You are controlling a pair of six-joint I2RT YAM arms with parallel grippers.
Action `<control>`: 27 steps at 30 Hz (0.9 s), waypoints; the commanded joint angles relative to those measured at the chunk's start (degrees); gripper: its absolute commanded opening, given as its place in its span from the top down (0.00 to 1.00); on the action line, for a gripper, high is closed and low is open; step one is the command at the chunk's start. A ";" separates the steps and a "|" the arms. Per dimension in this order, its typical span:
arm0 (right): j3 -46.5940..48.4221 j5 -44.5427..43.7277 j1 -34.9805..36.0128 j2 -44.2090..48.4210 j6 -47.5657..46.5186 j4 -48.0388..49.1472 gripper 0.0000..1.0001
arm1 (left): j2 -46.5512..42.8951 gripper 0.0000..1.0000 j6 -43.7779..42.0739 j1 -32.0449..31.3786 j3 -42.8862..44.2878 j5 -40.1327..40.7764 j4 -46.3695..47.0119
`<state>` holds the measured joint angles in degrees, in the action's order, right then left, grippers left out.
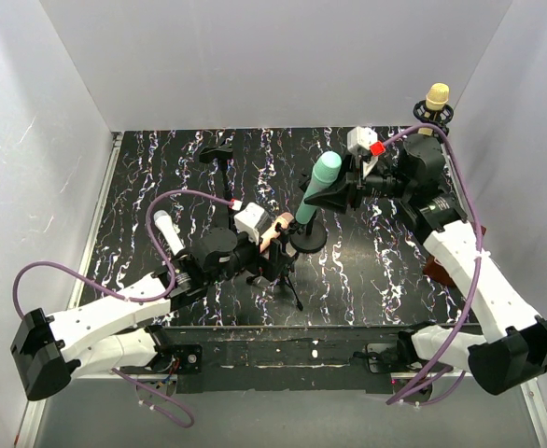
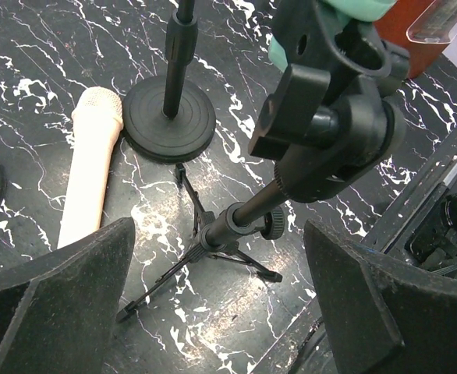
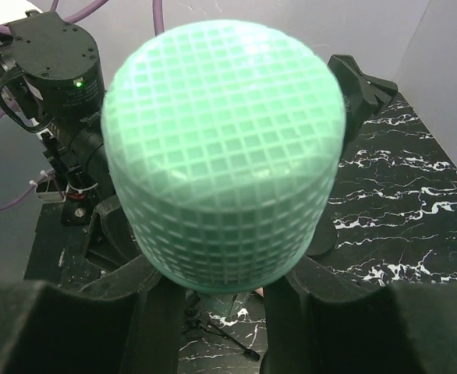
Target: Attach the microphones to the stand
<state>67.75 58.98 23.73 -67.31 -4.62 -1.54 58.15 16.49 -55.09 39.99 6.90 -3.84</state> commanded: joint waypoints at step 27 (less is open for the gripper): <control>-0.59 12.38 -6.32 0.07 -11.89 -26.40 0.11 | -3.48 0.04 -2.78 0.25 0.97 -1.01 -1.62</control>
<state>69.82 67.57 18.44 -69.08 -12.08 -25.52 56.42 14.13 -55.09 39.99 5.80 -5.98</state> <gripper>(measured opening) 0.884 0.963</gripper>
